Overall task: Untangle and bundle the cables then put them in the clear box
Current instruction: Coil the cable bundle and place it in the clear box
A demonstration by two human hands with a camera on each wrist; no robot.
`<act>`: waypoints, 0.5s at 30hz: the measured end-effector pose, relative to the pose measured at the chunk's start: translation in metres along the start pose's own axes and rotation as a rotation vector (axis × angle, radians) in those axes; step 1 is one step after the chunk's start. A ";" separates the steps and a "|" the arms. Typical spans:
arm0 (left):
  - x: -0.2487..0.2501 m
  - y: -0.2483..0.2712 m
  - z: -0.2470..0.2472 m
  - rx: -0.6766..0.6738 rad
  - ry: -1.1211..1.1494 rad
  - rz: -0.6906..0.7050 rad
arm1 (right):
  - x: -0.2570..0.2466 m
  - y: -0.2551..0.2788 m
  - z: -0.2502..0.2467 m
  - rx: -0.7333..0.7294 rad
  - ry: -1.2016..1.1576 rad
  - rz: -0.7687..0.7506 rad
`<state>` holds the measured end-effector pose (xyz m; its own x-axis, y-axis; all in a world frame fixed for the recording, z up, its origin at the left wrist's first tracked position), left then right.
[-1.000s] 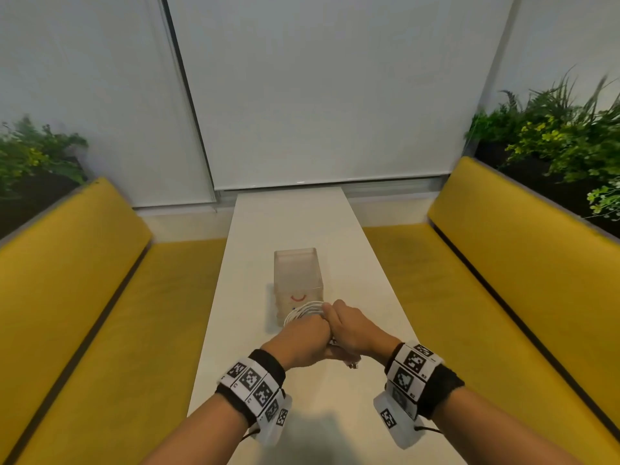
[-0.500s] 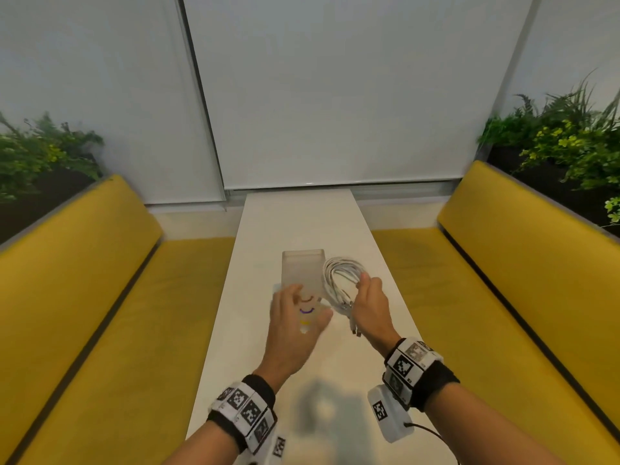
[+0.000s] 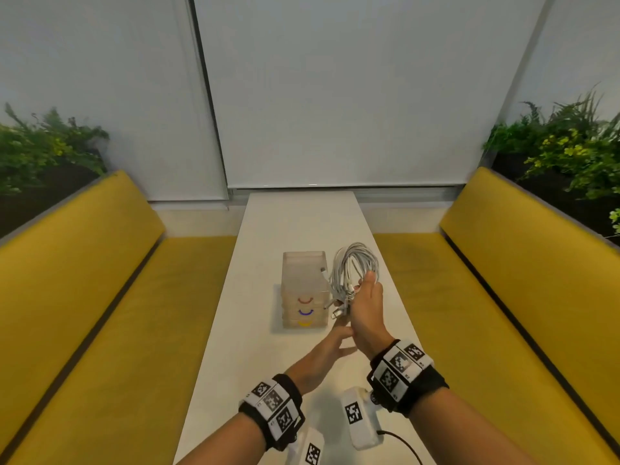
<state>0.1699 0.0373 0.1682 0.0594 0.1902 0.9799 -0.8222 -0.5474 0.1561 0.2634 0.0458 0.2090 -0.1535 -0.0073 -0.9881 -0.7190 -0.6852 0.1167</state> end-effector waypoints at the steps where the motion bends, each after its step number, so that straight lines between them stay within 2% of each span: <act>1: 0.004 -0.001 0.000 0.031 0.008 0.021 | -0.001 0.000 0.000 0.015 -0.022 0.018; 5: 0.024 -0.009 -0.007 0.114 0.066 0.120 | 0.006 -0.001 0.004 0.018 -0.142 0.067; 8: 0.037 -0.015 -0.010 0.197 0.116 0.115 | 0.005 0.008 0.014 -0.063 -0.158 0.051; 12: 0.040 -0.016 -0.025 0.404 0.246 0.106 | 0.005 0.015 0.029 -0.157 -0.194 0.054; 15: 0.042 -0.018 -0.036 0.443 0.217 0.108 | 0.009 0.014 0.032 -0.162 -0.168 0.020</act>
<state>0.1673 0.0846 0.2018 -0.1703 0.2526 0.9525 -0.4948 -0.8578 0.1390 0.2304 0.0593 0.2047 -0.2875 0.0902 -0.9535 -0.5985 -0.7942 0.1053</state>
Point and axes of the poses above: each hand's wrist, its own y-axis away from the middle knuckle, its own z-axis out of the palm, x = y × z, the point moved 9 cm from there along -y, towards the middle knuckle, and after that the axes turned 4 degrees about -z, right-handed, at the moved point
